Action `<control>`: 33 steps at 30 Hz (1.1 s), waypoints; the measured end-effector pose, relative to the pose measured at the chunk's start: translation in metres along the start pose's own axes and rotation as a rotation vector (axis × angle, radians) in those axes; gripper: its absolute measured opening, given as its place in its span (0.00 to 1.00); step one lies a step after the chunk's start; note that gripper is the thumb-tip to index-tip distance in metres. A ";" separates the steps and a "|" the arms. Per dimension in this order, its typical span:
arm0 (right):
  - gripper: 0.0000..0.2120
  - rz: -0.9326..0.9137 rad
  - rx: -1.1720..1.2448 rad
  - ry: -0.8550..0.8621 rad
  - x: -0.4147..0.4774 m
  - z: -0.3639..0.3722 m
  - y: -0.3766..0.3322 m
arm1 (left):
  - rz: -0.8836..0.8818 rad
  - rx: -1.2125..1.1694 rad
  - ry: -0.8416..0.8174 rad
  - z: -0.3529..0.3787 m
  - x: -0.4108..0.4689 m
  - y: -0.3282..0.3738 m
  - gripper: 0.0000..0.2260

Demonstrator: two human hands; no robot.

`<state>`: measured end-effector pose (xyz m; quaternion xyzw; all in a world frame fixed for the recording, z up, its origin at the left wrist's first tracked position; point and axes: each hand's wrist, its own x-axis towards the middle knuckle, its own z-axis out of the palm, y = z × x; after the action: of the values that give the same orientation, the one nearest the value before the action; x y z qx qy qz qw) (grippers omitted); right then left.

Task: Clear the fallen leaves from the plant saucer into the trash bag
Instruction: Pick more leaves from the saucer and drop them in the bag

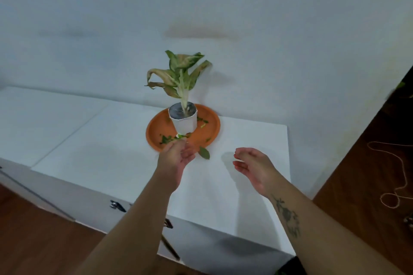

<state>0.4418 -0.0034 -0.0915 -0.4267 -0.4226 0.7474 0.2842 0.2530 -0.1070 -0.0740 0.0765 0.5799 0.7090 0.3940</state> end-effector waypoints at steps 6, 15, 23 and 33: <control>0.15 -0.033 -0.422 0.032 0.028 0.068 0.024 | 0.071 0.287 -0.019 -0.051 0.056 0.045 0.03; 0.06 -0.284 -0.882 0.338 0.057 0.111 0.061 | 0.469 1.073 -0.260 -0.078 0.135 0.072 0.04; 0.04 -0.494 -0.955 0.457 0.069 0.135 0.037 | 0.733 1.441 -0.214 -0.117 0.180 0.056 0.14; 0.14 -0.610 -1.481 0.152 0.097 0.187 0.035 | 0.485 1.257 -0.209 -0.142 0.187 0.049 0.27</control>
<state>0.2294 -0.0166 -0.1092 -0.4200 -0.8858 0.1315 0.1470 0.0234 -0.0952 -0.1410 0.4867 0.8071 0.2943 0.1585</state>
